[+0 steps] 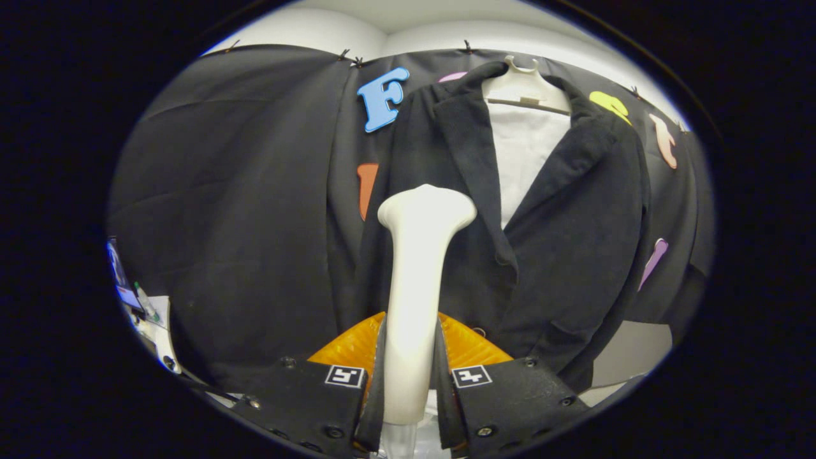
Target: Iron the clothes twice with a garment steamer, once on the left side and once on the right side.
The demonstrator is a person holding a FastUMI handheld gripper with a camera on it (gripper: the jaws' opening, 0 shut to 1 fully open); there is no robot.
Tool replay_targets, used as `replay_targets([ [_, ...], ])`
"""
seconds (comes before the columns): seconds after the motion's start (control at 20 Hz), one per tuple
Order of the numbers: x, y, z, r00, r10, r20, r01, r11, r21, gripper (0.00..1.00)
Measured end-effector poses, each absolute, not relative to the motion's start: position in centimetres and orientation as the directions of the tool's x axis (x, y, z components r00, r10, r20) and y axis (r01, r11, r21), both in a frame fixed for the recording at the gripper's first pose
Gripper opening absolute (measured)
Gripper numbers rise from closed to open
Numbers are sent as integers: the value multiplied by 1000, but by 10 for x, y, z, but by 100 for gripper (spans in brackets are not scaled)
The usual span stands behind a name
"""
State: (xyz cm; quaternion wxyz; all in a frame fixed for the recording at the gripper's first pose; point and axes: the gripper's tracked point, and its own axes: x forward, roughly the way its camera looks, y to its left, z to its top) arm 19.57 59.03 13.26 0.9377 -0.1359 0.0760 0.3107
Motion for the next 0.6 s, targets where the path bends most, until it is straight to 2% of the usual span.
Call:
replay_targets([
  [0.6,200,565,74,782,522,-339,-599,780,-181,37],
])
